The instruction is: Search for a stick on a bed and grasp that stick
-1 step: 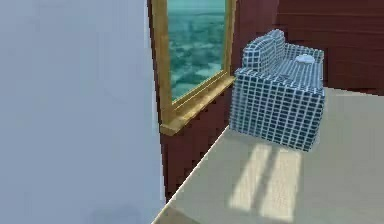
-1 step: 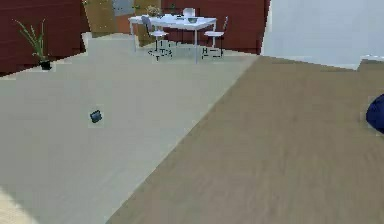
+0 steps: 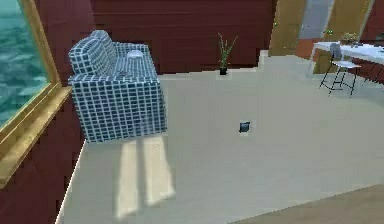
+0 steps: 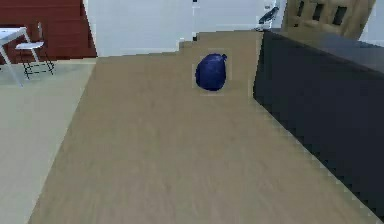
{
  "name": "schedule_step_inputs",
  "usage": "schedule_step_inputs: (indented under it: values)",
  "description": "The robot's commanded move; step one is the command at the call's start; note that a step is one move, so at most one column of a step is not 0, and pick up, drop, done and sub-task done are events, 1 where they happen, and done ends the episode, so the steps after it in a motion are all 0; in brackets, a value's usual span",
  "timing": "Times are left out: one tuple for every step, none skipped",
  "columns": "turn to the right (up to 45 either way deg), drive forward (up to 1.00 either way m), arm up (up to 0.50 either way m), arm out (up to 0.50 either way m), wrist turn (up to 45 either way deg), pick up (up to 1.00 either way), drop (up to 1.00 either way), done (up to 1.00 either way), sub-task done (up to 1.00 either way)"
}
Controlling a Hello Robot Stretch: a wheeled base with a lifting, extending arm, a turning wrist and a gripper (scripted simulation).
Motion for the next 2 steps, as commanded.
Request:
schedule_step_inputs:
  values:
    - [30.0,0.00,0.00,0.00,0.0,0.00,0.00,0.00,0.00]
    - [0.0,1.00,0.00,0.00,0.0,0.00,0.00,0.00,0.00]
